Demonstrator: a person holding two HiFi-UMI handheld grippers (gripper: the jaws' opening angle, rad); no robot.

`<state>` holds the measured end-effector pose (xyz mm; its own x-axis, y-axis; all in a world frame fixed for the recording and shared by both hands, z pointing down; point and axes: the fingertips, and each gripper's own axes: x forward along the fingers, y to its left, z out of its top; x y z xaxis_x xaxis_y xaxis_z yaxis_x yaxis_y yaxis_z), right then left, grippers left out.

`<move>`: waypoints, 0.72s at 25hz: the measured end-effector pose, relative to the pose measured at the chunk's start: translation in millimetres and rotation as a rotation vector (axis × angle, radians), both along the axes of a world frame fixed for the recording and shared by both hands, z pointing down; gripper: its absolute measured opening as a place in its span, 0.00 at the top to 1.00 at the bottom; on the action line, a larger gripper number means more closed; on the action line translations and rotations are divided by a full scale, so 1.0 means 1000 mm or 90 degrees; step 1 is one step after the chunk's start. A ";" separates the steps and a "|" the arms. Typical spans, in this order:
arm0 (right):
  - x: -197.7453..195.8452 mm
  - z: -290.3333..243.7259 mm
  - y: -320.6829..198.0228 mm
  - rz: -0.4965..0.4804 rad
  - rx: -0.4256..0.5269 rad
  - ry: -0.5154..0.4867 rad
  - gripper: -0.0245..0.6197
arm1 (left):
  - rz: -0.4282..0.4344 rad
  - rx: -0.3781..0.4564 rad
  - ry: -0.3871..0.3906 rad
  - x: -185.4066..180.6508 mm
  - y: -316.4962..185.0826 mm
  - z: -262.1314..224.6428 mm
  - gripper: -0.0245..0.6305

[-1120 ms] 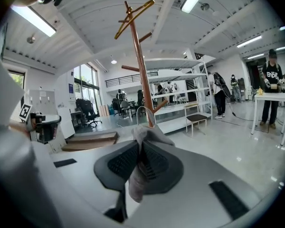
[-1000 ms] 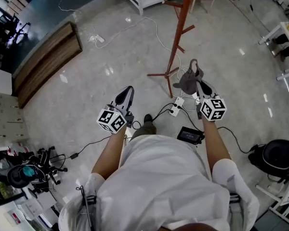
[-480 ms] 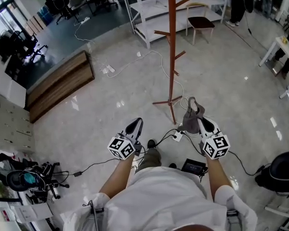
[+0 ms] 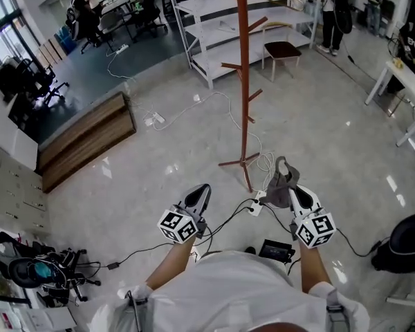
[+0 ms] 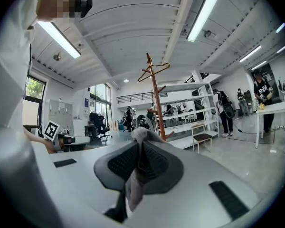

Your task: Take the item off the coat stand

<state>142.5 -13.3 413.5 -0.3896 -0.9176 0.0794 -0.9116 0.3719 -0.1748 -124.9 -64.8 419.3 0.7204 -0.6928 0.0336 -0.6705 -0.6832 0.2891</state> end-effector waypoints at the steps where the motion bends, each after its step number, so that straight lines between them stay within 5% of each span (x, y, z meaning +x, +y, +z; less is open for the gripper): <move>1: -0.001 -0.006 0.004 0.008 0.001 -0.001 0.91 | 0.007 0.003 -0.002 0.000 0.002 -0.003 0.95; 13: -0.061 -0.054 0.049 0.077 0.004 -0.008 0.91 | 0.007 0.049 -0.040 -0.066 0.014 -0.056 0.95; 18: -0.065 -0.067 0.055 0.096 0.006 0.021 0.91 | -0.013 0.052 -0.012 -0.065 0.007 -0.070 0.95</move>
